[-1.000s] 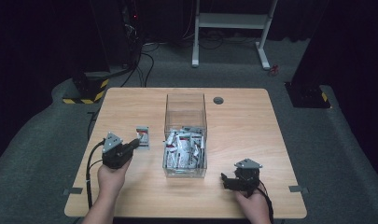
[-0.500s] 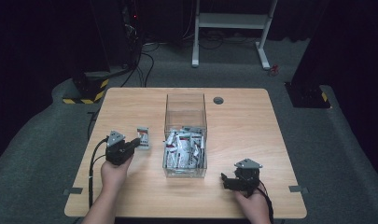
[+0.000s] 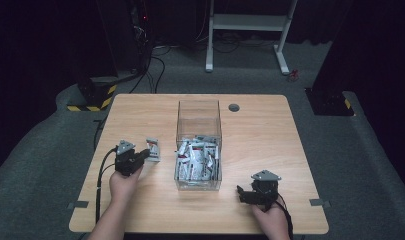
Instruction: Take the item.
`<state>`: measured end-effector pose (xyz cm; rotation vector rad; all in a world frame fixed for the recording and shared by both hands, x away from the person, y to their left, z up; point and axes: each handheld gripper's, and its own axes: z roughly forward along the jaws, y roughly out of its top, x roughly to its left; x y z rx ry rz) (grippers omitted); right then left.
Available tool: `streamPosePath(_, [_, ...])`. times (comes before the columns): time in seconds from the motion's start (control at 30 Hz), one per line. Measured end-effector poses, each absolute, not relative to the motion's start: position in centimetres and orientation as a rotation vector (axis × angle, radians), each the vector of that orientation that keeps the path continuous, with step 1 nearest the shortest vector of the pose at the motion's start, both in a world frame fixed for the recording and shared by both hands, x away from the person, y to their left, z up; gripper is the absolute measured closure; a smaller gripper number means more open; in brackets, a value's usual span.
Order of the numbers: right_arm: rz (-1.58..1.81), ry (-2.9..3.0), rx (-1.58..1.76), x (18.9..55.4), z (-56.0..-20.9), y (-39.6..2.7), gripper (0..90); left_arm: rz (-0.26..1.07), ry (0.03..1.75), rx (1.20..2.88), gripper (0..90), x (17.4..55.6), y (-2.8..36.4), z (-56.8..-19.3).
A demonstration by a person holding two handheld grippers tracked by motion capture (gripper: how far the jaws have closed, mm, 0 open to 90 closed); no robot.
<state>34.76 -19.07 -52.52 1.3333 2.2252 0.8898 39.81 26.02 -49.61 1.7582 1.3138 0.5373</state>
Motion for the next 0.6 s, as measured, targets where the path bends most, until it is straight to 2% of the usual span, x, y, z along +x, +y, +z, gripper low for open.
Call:
streamPosePath(0.4, [0.890, 2.225, 1.333, 34.76, -52.52, -19.07, 8.1, 0.566, 1.364, 1.804, 85.5, 40.13, 26.27, -50.14])
streamPosePath(0.5, [0.890, 2.225, 1.333, 34.76, -52.52, -19.07, 8.1, 0.577, 1.368, 1.789, 72.2, 39.97, 26.29, -49.92])
streamPosePath(0.6, [0.890, 2.226, 1.334, 34.76, -52.52, -19.06, 8.1, 0.566, 1.373, 1.774, 64.3, 39.81, 26.56, -49.58])
